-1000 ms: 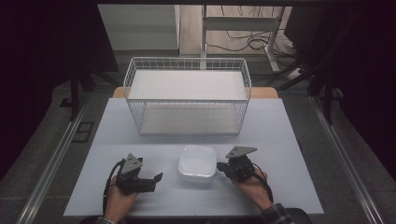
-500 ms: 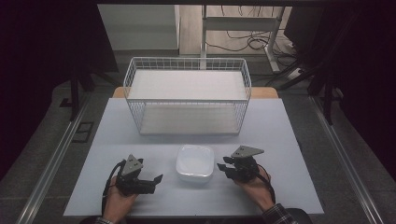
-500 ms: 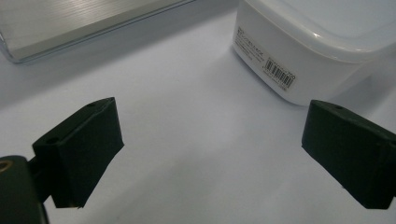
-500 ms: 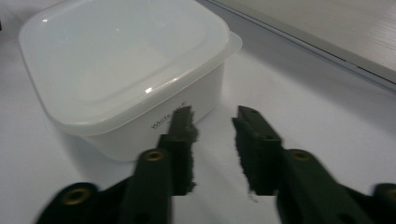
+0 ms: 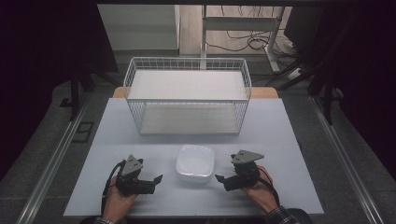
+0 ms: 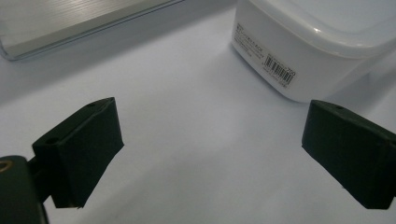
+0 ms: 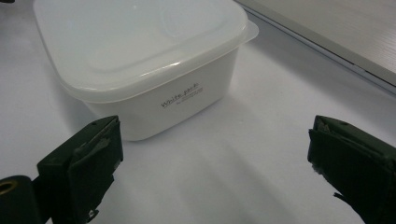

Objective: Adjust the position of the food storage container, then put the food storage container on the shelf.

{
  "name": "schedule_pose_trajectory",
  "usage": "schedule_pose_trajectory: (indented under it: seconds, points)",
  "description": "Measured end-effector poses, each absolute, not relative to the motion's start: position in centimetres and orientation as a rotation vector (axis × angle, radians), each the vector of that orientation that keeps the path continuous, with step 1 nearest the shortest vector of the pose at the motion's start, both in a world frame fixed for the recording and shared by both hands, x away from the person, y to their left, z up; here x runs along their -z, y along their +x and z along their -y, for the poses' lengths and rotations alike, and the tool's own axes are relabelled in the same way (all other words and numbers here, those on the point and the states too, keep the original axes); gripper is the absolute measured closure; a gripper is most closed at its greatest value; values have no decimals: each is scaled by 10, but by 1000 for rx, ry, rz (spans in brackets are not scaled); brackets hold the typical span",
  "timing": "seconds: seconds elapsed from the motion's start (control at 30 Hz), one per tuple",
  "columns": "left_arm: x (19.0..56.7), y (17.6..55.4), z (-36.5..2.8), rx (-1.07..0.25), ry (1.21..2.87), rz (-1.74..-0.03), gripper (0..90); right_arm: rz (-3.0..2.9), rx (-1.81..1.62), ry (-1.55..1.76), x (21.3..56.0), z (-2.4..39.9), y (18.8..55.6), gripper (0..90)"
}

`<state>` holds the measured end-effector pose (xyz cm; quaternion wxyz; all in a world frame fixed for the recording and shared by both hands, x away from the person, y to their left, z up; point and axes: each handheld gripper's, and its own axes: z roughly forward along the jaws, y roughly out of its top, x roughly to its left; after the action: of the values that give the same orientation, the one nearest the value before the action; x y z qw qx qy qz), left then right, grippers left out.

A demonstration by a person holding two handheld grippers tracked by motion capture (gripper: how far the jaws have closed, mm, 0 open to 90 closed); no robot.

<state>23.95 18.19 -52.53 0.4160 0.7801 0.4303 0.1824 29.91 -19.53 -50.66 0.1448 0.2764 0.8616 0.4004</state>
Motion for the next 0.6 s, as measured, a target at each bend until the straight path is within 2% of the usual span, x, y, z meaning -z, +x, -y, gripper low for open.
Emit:
schedule_pose_trajectory:
  seconds: [0.53, 0.6]
  points:
    - [519, 250, -172, -340, 1947, -1010, 43, -2475, -1213, 780, 500, 194, 302, 28]
    - [518, 260, -169, -252, 1948, -1003, 44, -2490, -1226, 777, 498, 190, 303, 30]
